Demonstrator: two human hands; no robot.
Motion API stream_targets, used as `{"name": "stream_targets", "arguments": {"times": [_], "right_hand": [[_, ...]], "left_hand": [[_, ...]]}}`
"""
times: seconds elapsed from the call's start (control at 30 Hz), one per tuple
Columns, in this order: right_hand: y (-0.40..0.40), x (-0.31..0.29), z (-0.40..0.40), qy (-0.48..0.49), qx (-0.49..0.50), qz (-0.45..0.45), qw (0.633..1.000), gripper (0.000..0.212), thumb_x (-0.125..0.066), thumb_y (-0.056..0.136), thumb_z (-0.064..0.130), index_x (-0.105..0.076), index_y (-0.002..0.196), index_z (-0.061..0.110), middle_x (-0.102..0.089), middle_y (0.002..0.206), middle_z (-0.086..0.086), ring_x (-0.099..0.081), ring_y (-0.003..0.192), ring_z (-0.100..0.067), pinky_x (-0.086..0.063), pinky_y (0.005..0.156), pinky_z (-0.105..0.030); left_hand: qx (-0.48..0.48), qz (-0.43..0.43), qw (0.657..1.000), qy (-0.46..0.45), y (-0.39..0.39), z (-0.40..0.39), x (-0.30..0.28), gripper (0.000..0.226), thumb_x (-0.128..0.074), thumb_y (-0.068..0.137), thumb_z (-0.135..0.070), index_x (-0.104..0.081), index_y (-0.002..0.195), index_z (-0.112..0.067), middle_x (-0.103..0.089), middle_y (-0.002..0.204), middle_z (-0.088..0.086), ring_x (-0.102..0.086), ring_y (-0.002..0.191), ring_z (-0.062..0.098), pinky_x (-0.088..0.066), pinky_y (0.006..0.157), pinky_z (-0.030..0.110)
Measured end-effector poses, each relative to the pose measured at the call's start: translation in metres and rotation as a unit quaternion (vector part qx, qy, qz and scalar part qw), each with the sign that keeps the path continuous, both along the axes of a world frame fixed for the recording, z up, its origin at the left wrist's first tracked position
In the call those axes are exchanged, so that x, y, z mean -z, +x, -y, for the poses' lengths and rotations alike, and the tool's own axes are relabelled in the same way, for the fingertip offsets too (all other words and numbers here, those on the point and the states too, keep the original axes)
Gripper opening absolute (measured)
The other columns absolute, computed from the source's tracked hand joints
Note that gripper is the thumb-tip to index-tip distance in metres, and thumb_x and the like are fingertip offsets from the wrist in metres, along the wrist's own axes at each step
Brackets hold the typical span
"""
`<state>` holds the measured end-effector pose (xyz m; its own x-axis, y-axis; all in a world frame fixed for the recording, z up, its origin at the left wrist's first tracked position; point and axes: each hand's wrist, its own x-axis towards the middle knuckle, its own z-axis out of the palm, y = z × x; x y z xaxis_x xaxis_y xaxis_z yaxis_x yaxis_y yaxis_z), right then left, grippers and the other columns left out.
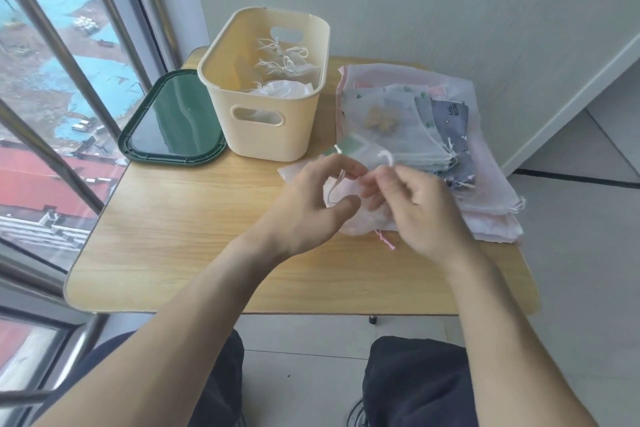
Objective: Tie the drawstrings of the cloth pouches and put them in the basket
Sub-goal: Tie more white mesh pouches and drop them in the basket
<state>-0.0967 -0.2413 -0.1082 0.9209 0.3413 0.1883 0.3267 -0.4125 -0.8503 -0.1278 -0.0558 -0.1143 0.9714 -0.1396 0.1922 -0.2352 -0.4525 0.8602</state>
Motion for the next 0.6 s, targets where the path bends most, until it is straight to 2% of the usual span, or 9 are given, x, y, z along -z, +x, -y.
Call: {"name": "stream_targets", "arguments": {"times": [0.07,0.17,0.2,0.27,0.3,0.37,0.5,0.57,0.6], "right_hand": [[0.004,0.01,-0.004,-0.078,0.015,-0.005,0.997,0.04,-0.043,0.105,0.043,-0.074,0.098,0.018,-0.074,0.083,0.008,-0.071,0.074,-0.004,-0.056,0.069,-0.028],[0.007,0.015,-0.005,-0.12,0.041,0.003,0.992,0.039,-0.042,0.106,0.045,-0.073,0.094,0.023,-0.074,0.077,0.01,-0.07,0.07,-0.002,-0.056,0.069,-0.028],[0.006,0.015,-0.005,-0.12,0.049,0.002,0.992,0.04,-0.042,0.106,0.044,-0.072,0.092,0.022,-0.074,0.075,0.009,-0.07,0.068,-0.003,-0.056,0.067,-0.029],[0.005,0.016,-0.007,-0.1,0.069,-0.018,0.992,0.042,-0.041,0.107,0.042,-0.07,0.088,0.017,-0.074,0.072,0.005,-0.07,0.062,-0.009,-0.053,0.057,-0.027],[0.004,0.014,-0.008,-0.081,0.079,-0.038,0.993,0.043,-0.041,0.107,0.04,-0.069,0.087,0.015,-0.074,0.07,0.001,-0.07,0.058,-0.011,-0.049,0.05,-0.023],[0.001,0.009,-0.011,-0.058,0.085,-0.086,0.991,0.045,-0.039,0.109,0.038,-0.065,0.084,0.012,-0.074,0.066,-0.005,-0.065,0.046,-0.013,-0.041,0.04,-0.018],[-0.004,0.01,-0.018,-0.098,0.069,-0.151,0.981,0.051,-0.037,0.108,0.042,-0.067,0.082,0.011,-0.073,0.067,-0.009,-0.06,0.036,-0.02,-0.037,0.036,-0.022],[-0.005,0.014,-0.022,-0.086,0.073,-0.184,0.976,0.051,-0.038,0.108,0.043,-0.069,0.08,0.012,-0.072,0.066,-0.011,-0.062,0.039,-0.027,-0.037,0.035,-0.023],[-0.006,0.016,-0.023,-0.08,0.076,-0.196,0.974,0.051,-0.038,0.107,0.043,-0.068,0.081,0.012,-0.072,0.065,-0.012,-0.063,0.041,-0.031,-0.037,0.035,-0.024]], "left_hand": [[-0.029,-0.003,0.999,0.031,-0.001,-0.003,0.004,0.029,-0.062,0.092,-0.017,-0.061,0.12,-0.024,-0.063,0.119,-0.011,-0.055,0.115,0.007,-0.042,0.099,0.024],[-0.119,0.01,0.987,0.105,-0.005,-0.006,0.011,0.037,-0.06,0.092,-0.02,-0.054,0.129,-0.024,-0.052,0.126,-0.002,-0.051,0.115,0.016,-0.043,0.098,0.03],[-0.146,0.027,0.982,0.114,-0.007,-0.007,0.011,0.036,-0.06,0.092,-0.019,-0.054,0.127,-0.022,-0.05,0.123,-0.001,-0.051,0.111,0.016,-0.043,0.094,0.028],[-0.176,0.074,0.975,0.113,-0.011,-0.009,0.005,0.017,-0.061,0.091,-0.021,-0.059,0.107,-0.017,-0.057,0.103,-0.005,-0.053,0.089,0.007,-0.042,0.078,0.021],[-0.166,0.079,0.976,0.117,-0.013,-0.01,0.002,0.008,-0.061,0.091,-0.024,-0.06,0.093,-0.017,-0.06,0.088,-0.009,-0.054,0.078,0.007,-0.04,0.068,0.02],[-0.12,0.054,0.98,0.148,-0.018,-0.007,0.0,0.025,-0.058,0.092,-0.037,-0.06,0.073,-0.02,-0.06,0.068,-0.009,-0.055,0.064,0.01,-0.039,0.059,0.025],[-0.035,0.026,0.958,0.285,-0.028,0.01,0.009,0.06,-0.041,0.087,-0.066,-0.059,0.056,-0.018,-0.058,0.056,-0.003,-0.057,0.061,0.017,-0.043,0.062,0.032],[-0.001,0.004,0.943,0.333,-0.031,0.016,0.009,0.057,-0.047,0.089,-0.064,-0.046,0.05,-0.022,-0.048,0.049,-0.002,-0.052,0.058,0.023,-0.037,0.059,0.032],[0.016,0.002,0.941,0.339,-0.031,0.015,0.008,0.053,-0.052,0.088,-0.063,-0.048,0.052,-0.025,-0.052,0.052,-0.001,-0.054,0.061,0.023,-0.039,0.061,0.033]]}}
